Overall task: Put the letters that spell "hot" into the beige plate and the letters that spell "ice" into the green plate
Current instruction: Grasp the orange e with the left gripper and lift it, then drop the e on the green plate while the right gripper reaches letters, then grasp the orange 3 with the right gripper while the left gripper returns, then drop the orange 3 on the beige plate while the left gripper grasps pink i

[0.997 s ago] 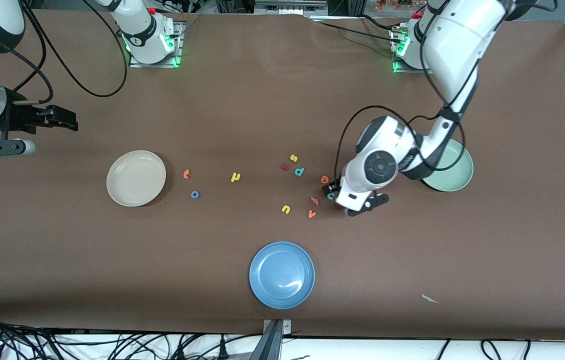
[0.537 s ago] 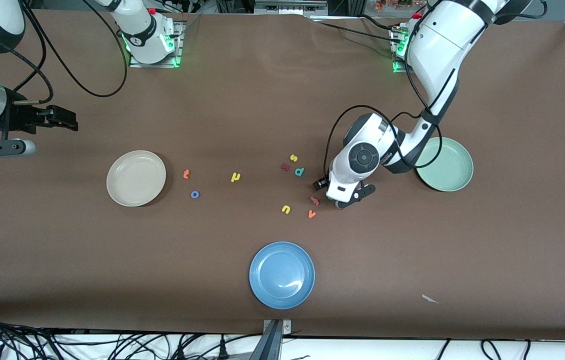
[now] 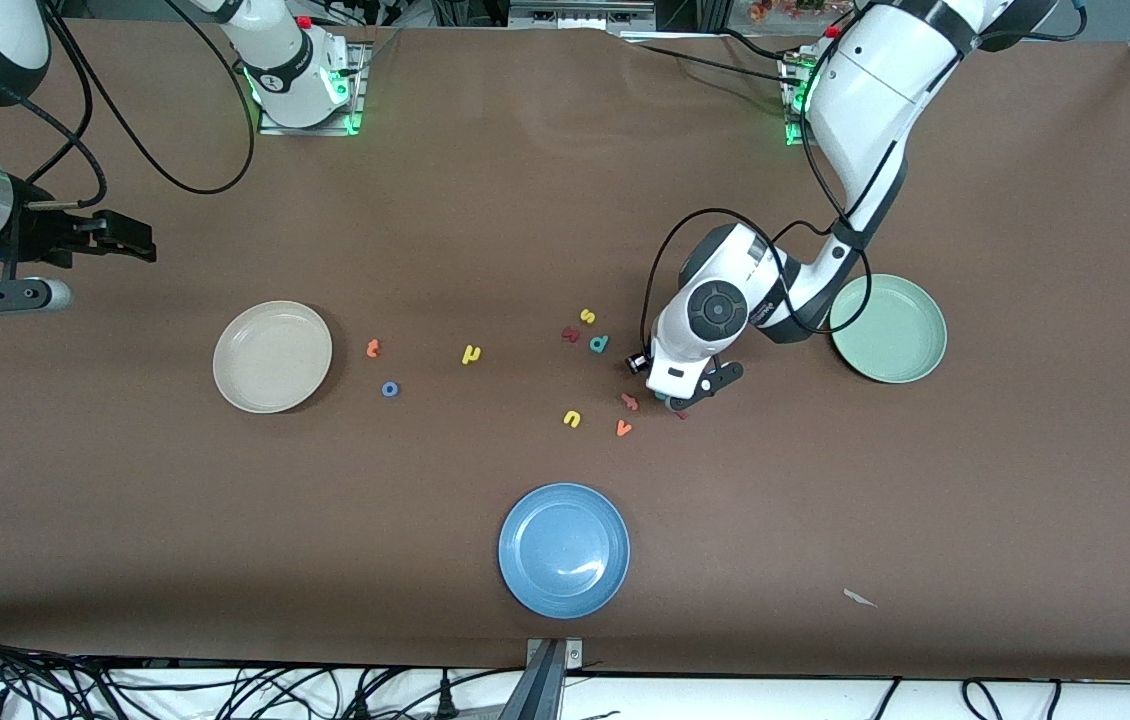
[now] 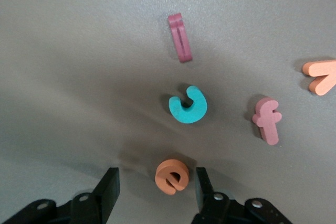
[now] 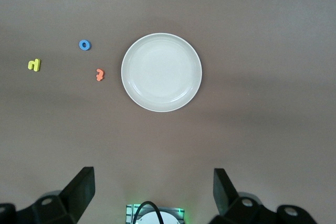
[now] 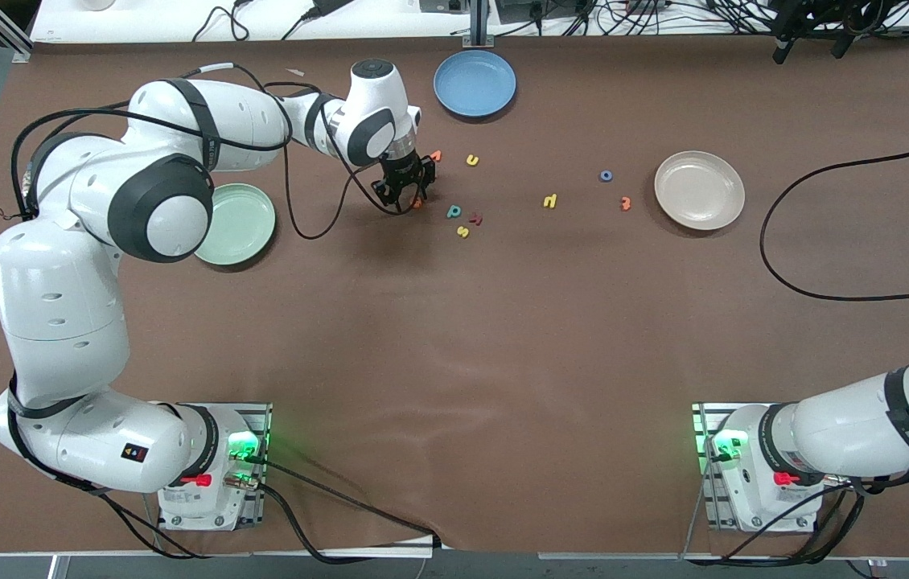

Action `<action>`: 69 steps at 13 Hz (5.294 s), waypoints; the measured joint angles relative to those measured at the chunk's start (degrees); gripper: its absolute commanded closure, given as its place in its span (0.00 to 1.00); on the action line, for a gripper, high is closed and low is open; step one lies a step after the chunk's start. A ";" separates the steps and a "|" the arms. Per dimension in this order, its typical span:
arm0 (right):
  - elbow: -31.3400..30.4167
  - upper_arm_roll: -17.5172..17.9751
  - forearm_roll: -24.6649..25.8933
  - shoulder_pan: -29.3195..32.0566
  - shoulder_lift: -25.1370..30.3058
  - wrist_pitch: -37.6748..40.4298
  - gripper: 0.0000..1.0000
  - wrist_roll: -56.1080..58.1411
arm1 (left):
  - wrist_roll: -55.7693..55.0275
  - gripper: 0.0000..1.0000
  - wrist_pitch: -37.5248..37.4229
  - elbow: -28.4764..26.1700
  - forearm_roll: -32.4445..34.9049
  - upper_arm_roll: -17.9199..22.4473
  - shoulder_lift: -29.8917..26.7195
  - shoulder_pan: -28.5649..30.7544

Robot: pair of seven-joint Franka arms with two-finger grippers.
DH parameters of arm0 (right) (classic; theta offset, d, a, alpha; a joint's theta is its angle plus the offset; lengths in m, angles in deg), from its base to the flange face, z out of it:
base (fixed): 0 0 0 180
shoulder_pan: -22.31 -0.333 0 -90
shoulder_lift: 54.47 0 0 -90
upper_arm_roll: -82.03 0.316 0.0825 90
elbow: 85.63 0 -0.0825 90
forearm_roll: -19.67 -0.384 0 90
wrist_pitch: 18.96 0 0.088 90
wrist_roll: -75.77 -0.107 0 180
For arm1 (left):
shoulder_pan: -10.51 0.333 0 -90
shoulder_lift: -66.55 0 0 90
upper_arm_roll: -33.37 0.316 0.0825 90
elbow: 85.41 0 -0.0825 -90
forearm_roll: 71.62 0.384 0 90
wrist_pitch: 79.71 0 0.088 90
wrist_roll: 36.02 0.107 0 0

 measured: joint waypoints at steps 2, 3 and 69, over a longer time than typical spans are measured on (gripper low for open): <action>0.00 0.02 0.00 -0.02 0.00 0.00 0.00 0.05 | -0.04 0.57 0.66 0.00 0.00 0.00 0.28 0.00; 0.00 0.04 -0.01 -0.10 0.00 -0.01 0.00 0.09 | -0.06 0.67 0.84 0.02 -0.01 0.00 0.27 -0.01; -33.69 9.46 -5.39 -7.44 -19.48 -58.44 1.00 -14.97 | -11.12 0.52 4.57 9.79 -2.57 5.98 5.39 1.08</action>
